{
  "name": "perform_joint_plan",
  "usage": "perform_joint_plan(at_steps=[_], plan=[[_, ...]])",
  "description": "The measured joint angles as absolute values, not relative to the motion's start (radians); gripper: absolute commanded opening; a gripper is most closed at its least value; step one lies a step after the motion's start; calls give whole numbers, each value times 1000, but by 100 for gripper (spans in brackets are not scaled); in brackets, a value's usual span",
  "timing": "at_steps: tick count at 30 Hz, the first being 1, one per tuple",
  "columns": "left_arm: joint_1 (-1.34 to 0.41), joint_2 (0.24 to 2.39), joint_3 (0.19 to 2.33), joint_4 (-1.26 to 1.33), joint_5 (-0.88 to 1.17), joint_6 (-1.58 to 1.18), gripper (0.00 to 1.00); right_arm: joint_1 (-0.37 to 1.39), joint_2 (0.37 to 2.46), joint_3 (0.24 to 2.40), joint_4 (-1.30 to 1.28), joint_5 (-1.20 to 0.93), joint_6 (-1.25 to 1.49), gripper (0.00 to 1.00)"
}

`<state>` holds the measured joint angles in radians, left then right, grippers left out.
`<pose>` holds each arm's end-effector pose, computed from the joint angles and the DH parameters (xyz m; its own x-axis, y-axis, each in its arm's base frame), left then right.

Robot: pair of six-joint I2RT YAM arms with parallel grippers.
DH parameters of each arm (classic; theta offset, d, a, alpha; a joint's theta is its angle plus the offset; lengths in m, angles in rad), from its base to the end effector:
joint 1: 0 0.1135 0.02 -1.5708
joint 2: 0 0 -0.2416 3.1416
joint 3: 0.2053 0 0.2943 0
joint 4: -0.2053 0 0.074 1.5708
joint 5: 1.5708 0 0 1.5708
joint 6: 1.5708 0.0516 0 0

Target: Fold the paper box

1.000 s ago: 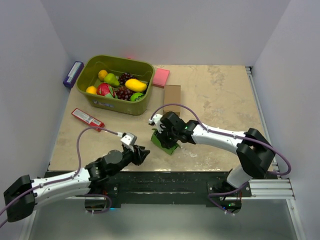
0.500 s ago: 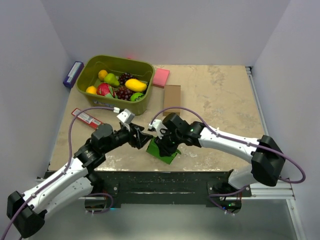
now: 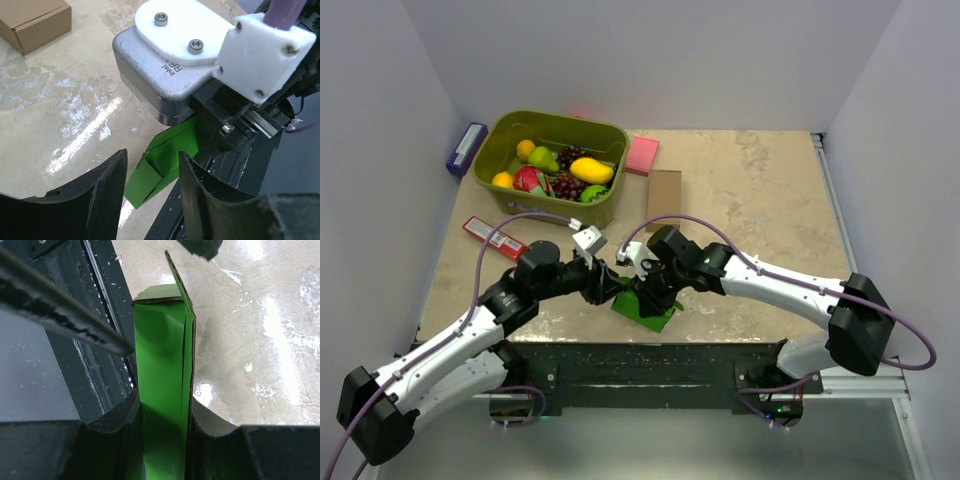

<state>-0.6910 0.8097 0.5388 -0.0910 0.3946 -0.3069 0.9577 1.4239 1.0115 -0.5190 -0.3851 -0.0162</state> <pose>0.1883 -0.1815 0.2261 -0.5215 0.0694 -0.8504 0.7425 0.5279 -0.4123 0.1829 0.2936 0.1942 -0.4473 -0.6619 -0.6015 -0.8943 0.3393 0.2917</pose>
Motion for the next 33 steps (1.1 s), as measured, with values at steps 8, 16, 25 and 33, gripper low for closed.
perform_joint_plan(at_steps=[8,16,25,33], plan=[[-691,826,539,-65,402,-295,38,960,1424,1011,-520,-386,-19,0],[-691,850,539,-20,414,-295,21,960,1436,1011,-522,-387,-21,0],[-693,867,539,-17,424,-294,10,960,1438,1011,-525,-385,-26,0],[-726,867,539,-28,386,-284,0,963,1438,1011,-542,-368,-26,0]])
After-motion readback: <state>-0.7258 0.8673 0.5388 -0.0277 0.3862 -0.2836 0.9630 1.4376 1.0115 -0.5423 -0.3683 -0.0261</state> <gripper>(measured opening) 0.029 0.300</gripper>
